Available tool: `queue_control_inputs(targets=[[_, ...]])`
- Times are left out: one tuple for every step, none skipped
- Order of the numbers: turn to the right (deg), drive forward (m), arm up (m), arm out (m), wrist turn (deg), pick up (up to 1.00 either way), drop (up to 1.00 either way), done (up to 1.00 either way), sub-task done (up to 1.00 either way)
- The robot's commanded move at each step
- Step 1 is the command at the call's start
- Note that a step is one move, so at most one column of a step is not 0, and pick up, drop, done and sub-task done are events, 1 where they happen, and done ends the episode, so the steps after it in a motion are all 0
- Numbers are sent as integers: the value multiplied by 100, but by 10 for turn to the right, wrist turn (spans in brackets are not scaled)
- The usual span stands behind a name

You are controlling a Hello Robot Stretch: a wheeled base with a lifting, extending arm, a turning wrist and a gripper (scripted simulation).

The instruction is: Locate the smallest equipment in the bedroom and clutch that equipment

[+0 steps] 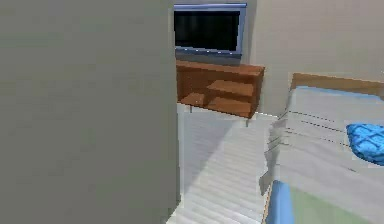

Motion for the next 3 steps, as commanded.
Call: queue_control_inputs(targets=[[0, 65, 0, 0, 0, 0, 0, 0, 0], [210, 0, 0, 0, 0, 0, 0, 0, 0], [0, 100, 0, 0, 0, 0, 0, 0, 0]])
